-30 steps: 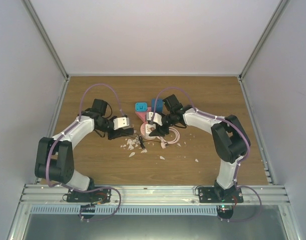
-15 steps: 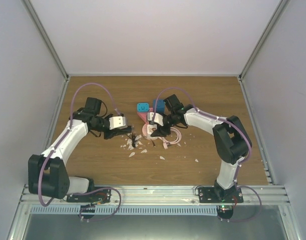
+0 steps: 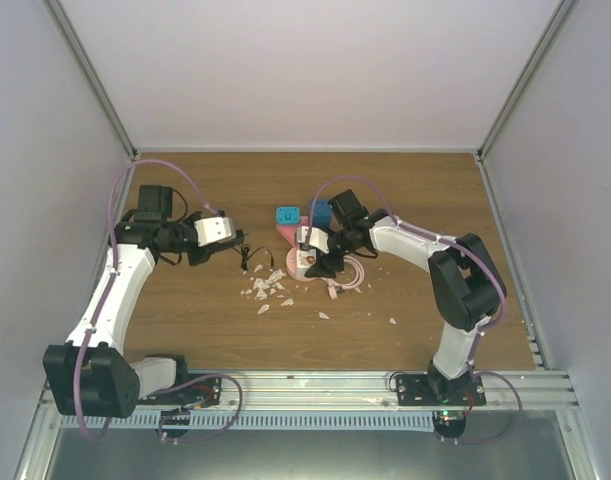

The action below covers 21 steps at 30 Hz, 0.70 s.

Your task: Pull the plug off the socket

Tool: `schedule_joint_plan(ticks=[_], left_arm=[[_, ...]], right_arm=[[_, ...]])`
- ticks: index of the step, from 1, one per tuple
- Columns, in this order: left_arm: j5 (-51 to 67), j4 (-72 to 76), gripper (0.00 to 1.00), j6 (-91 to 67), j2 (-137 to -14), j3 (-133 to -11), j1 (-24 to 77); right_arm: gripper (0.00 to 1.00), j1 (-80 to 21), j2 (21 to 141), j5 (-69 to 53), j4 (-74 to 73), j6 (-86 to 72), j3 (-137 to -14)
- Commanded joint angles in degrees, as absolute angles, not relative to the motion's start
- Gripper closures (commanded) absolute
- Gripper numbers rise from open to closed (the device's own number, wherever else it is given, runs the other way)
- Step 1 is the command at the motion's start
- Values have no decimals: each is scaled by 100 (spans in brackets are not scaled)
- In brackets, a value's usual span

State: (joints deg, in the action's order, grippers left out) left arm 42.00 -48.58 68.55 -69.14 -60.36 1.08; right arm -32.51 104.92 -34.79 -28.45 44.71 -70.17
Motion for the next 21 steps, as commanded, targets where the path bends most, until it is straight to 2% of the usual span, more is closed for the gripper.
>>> schedule_joint_plan(ticks=[1, 7, 10, 21], left_arm=[[4018, -4232, 83, 6487, -6849, -6292, -199], [3448, -2994, 84, 5412, -7135, -6411, -430], [3389, -2706, 90, 4881, -7469, -6689, -587], [3376, -1568, 93, 3048, -8790, -7750, -1192]], right_arm=[[19, -3269, 10295, -3387, -3345, 4315, -6873], [1, -3276, 10071, -3419, -3273, 4281, -6880], [0, -3278, 10007, -3406, -3268, 4289, -6897], [0, -3271, 9518, -3187, -3256, 4224, -6987]])
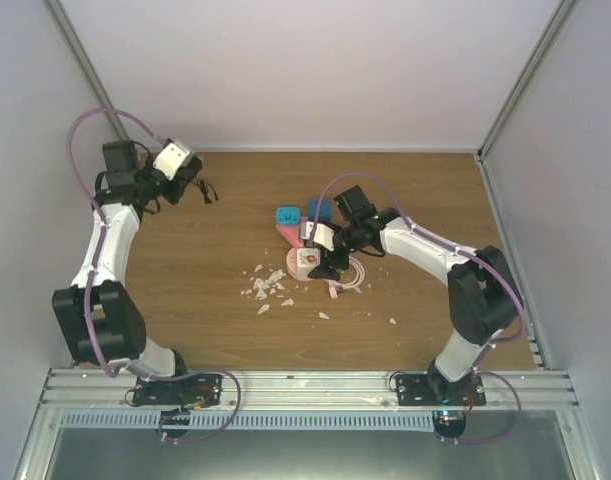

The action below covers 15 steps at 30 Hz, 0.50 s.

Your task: Pull the plug off the socket

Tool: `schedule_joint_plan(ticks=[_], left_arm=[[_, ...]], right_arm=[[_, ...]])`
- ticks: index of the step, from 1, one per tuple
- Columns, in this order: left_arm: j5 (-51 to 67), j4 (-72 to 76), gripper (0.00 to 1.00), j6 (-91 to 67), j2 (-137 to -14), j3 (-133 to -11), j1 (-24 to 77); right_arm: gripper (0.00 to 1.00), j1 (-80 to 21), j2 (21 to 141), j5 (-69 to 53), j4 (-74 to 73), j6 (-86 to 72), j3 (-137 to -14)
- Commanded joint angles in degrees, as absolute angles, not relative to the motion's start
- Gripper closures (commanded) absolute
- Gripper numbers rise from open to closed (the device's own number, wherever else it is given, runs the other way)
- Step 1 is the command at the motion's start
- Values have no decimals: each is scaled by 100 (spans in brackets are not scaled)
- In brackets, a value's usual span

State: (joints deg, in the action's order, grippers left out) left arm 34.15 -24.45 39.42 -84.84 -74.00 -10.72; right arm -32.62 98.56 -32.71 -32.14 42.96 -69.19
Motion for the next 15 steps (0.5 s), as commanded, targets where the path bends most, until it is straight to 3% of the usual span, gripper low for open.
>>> schedule_joint_plan(ticks=[1, 9, 15], left_arm=[[3344, -1503, 96, 2944, -8889, -7831, -1195], [2554, -1107, 100, 2392, -9681, -8375, -1288], [1321, -766, 100, 3225, -9819, -8461, -1294]], right_arm=[[0, -3271, 9462, -3182, -3248, 4207, -6980], [0, -3249, 9121, -3120, -3180, 4142, -6858], [0, -3185, 8967, -3085, -3033, 4126, -6612]])
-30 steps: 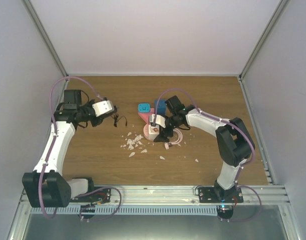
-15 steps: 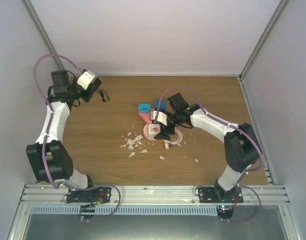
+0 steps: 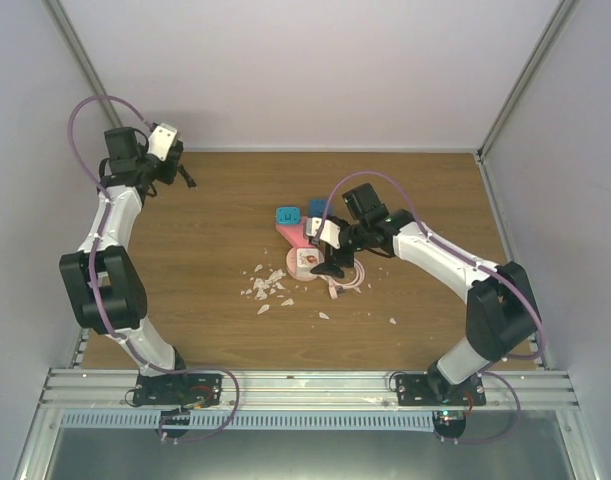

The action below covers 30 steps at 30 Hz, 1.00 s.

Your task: Pull the plug off the socket

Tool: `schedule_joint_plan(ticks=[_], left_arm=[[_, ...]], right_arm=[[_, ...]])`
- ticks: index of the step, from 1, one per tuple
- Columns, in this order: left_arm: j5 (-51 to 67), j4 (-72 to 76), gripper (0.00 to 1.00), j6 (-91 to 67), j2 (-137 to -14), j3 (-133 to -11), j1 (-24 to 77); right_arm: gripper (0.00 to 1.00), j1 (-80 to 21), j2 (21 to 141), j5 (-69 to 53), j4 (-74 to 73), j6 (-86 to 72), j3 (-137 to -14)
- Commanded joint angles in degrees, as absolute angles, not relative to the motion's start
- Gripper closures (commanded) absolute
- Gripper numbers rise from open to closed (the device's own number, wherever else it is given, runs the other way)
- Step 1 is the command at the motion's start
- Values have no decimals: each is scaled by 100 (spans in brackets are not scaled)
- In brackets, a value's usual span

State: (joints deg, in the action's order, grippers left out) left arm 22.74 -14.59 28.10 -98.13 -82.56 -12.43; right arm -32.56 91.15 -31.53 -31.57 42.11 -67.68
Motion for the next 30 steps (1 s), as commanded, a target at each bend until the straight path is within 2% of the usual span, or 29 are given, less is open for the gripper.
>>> schedule_joint_plan(ticks=[1, 4, 15, 22, 30], left_arm=[[1090, -676, 100, 3318, -9830, -8477, -1292], [603, -616, 100, 3606, -9860, -8595, -1292], [432, -1130, 96, 4424, -10349, -8610, -1072], [65, -1061, 99, 4318, -11078, -8595, -670], [155, -1157, 94, 3980, -11585, -8746, -298]], right_arm=[[0, -3178, 8965, -3084, -3032, 4130, -6606], [0, -3153, 8978, -3100, -3024, 4144, -6601], [1, -3146, 9026, -3163, -3021, 4210, -6523], [0, -3133, 8991, -3289, -3049, 4274, -6469], [0, -3105, 8993, -3376, -3031, 4280, -6434]])
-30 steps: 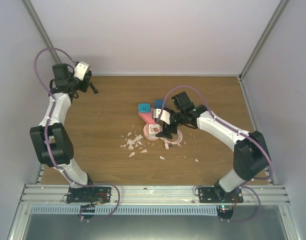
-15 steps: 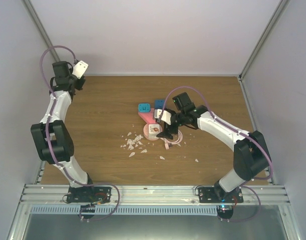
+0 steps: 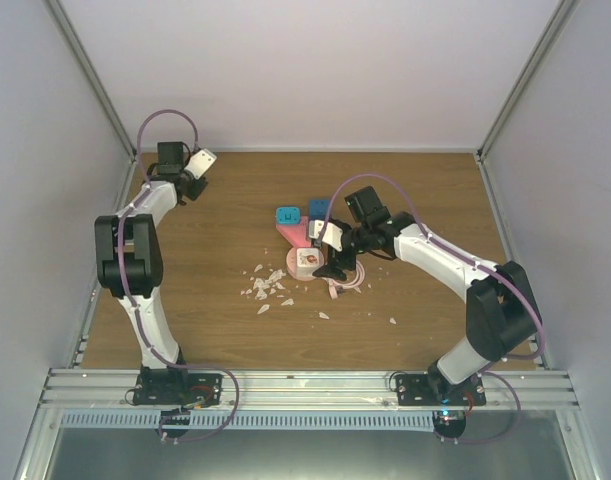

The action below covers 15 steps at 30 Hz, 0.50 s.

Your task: Pull the plug off the socket

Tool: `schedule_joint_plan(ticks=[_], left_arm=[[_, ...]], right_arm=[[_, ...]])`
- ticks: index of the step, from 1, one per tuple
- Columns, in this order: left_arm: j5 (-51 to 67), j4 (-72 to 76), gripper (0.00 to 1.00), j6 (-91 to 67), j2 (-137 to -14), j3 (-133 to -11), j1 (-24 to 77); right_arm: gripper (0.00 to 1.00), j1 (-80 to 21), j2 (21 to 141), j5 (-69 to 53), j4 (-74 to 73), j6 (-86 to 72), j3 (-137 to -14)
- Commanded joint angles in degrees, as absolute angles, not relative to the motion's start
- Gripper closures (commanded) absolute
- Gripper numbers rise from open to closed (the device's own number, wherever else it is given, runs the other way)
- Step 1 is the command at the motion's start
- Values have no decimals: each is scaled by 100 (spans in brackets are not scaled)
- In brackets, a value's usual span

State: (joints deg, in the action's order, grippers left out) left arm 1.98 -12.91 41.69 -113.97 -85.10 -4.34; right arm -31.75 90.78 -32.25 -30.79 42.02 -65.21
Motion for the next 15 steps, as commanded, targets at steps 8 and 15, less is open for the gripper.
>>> schedule_joint_plan(ticks=[8, 15], left_arm=[[383, -1465, 83, 3806, -11934, -9047, -286], [957, -1785, 53, 3734, -11807, -9037, -303]], right_arm=[[0, -3076, 9017, -3408, -3006, 4297, -6399], [0, -3066, 8978, -3478, -3009, 4298, -6382]])
